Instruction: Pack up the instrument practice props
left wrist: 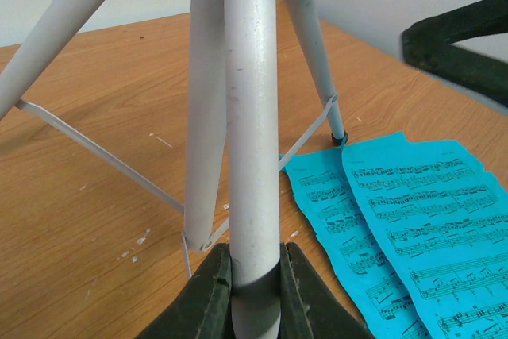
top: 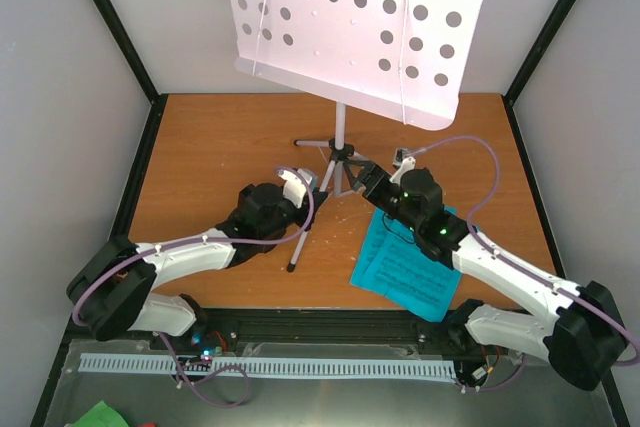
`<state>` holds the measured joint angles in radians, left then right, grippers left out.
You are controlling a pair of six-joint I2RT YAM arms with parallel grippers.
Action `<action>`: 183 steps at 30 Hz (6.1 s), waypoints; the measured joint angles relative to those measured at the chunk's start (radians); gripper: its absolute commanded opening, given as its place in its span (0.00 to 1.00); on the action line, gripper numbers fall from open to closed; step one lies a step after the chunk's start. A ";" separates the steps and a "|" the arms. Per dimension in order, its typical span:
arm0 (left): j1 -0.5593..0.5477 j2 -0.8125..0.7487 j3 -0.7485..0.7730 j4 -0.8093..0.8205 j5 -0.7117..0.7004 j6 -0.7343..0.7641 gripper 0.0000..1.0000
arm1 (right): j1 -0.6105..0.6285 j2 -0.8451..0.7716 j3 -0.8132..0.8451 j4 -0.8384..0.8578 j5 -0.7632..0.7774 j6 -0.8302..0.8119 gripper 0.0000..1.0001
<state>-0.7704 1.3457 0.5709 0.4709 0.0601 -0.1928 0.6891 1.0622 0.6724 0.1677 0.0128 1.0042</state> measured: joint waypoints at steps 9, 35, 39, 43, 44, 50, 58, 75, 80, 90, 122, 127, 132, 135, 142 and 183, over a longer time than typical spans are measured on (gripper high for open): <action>0.000 -0.018 -0.008 -0.011 0.012 0.000 0.03 | -0.001 0.122 0.055 0.046 -0.047 0.096 0.78; 0.000 -0.024 -0.011 -0.016 0.015 0.000 0.03 | -0.010 0.161 0.030 0.182 -0.024 0.243 0.62; 0.000 -0.024 -0.011 -0.016 0.015 0.000 0.03 | -0.014 0.163 0.029 0.203 -0.026 0.273 0.56; 0.000 -0.024 -0.011 -0.016 0.015 0.000 0.03 | -0.016 0.178 0.026 0.216 -0.031 0.301 0.42; 0.000 -0.024 -0.011 -0.016 0.015 0.000 0.03 | -0.016 0.180 0.026 0.217 -0.032 0.301 0.38; 0.000 -0.024 -0.011 -0.017 0.015 0.000 0.03 | -0.021 0.184 0.011 0.225 -0.025 0.324 0.29; -0.002 -0.024 -0.011 -0.016 0.019 0.001 0.03 | -0.028 0.171 -0.007 0.237 -0.023 0.332 0.30; -0.002 -0.025 -0.011 -0.016 0.019 0.001 0.03 | -0.035 0.171 -0.060 0.358 -0.050 0.289 0.03; -0.002 -0.025 -0.011 -0.017 0.018 0.001 0.03 | -0.034 0.169 -0.056 0.360 -0.055 0.019 0.03; -0.002 -0.027 -0.011 -0.020 0.013 0.001 0.03 | 0.014 0.154 0.079 0.086 0.010 -0.775 0.03; -0.003 -0.033 -0.013 -0.020 0.004 0.005 0.03 | 0.045 -0.082 -0.084 0.088 0.121 -0.583 0.95; -0.003 -0.033 -0.013 -0.020 0.004 0.005 0.03 | 0.000 -0.045 -0.098 0.168 0.048 -0.164 0.94; -0.003 -0.033 -0.013 -0.020 0.004 0.005 0.03 | -0.005 0.024 -0.095 0.239 0.005 0.130 0.89; -0.003 -0.034 -0.013 -0.020 0.004 0.005 0.03 | -0.009 0.068 -0.095 0.256 -0.014 0.253 0.82; -0.003 -0.035 -0.013 -0.021 0.004 0.005 0.03 | -0.017 0.143 -0.091 0.304 -0.035 0.387 0.70; -0.003 -0.045 -0.013 -0.020 0.012 0.007 0.03 | -0.025 0.145 0.092 0.072 -0.068 -0.594 0.03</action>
<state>-0.7734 1.3003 0.5575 0.4507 0.0723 -0.1860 0.6640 1.2072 0.7643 0.2401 -0.0547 0.4103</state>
